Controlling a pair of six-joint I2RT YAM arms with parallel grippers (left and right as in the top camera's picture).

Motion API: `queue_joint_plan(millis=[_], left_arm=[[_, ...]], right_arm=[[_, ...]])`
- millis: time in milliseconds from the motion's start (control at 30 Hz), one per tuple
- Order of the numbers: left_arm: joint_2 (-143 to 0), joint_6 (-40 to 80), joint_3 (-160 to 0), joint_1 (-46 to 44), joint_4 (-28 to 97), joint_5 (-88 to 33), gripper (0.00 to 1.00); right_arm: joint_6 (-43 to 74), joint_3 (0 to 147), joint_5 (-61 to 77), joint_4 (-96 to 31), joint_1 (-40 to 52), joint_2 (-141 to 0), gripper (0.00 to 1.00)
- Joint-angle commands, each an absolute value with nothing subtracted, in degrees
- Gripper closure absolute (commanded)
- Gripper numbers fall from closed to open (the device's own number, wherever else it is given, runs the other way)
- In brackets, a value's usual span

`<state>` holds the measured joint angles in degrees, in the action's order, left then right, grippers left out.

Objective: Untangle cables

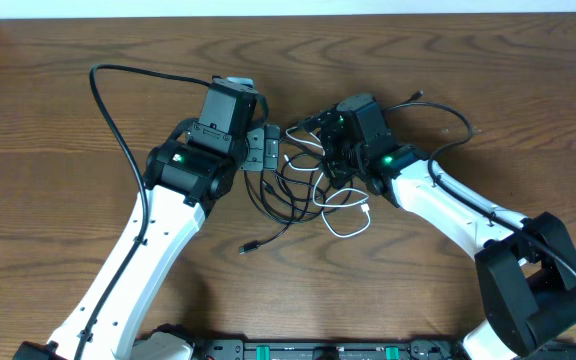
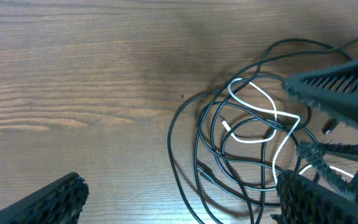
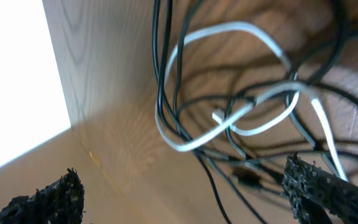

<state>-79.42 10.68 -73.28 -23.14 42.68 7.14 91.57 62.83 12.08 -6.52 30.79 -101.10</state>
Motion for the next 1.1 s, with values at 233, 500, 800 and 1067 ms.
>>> queue_joint_plan(millis=[233, 500, 800, 1067], left_arm=[[-79.85, 10.83, -73.34, -22.98, 42.83, 6.83, 0.02], [-79.85, 10.85, -73.34, -22.98, 42.83, 6.83, 0.02], [-79.85, 10.85, -73.34, -22.98, 42.83, 6.83, 0.02], [-79.85, 10.83, -73.34, -22.98, 42.85, 6.83, 0.02]], right_arm=[[93.43, 62.89, 2.02, -6.44, 31.94, -101.43, 0.04], [93.43, 62.89, 1.65, -3.77, 33.30, -102.89, 0.12], [93.41, 62.89, 1.61, 1.87, 34.02, -106.83, 0.09], [92.51, 62.89, -0.10, 1.89, 33.95, -107.02, 0.14]])
